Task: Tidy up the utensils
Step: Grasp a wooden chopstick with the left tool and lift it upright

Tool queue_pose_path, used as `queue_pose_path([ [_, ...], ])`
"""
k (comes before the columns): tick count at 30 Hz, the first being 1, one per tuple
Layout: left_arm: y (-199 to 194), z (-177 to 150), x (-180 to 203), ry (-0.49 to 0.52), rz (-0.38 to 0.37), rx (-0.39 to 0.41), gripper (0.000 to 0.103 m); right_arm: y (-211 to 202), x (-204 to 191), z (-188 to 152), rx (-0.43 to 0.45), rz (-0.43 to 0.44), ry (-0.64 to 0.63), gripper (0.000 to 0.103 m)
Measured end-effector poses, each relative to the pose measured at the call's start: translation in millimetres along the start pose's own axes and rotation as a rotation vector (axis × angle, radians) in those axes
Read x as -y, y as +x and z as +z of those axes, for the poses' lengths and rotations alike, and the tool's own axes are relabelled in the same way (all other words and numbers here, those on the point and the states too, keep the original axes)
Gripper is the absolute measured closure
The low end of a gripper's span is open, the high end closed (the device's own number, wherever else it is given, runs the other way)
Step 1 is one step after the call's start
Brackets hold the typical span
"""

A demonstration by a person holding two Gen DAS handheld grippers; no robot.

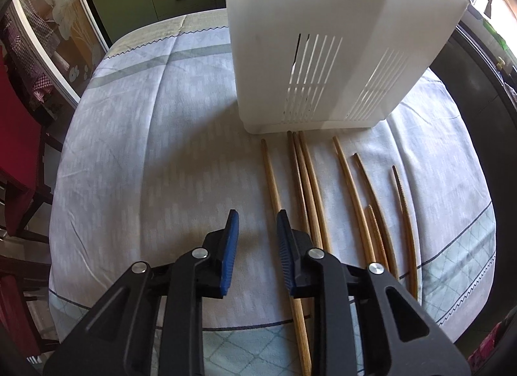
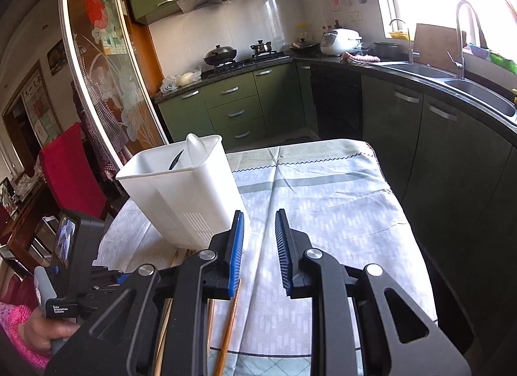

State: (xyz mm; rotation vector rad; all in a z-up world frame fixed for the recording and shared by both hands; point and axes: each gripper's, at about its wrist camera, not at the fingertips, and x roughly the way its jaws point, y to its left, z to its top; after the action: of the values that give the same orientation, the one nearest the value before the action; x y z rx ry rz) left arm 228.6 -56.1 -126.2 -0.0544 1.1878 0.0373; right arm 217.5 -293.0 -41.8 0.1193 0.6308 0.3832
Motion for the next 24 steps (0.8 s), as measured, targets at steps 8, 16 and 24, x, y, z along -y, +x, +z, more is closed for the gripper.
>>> queue_pose_path([
  [8,10,2,5,-0.029,-0.015,-0.043,0.079,-6,0,3,-0.006,0.019,0.0,0.082],
  [16,11,0,14,-0.016,-0.024,-0.053,0.096,0,-4,-1,-0.082,0.022,-0.033,0.071],
  [24,-20,-10,-11,-0.028,-0.03,0.064,0.097,49,-15,-24,-0.311,-0.006,-0.09,0.064],
])
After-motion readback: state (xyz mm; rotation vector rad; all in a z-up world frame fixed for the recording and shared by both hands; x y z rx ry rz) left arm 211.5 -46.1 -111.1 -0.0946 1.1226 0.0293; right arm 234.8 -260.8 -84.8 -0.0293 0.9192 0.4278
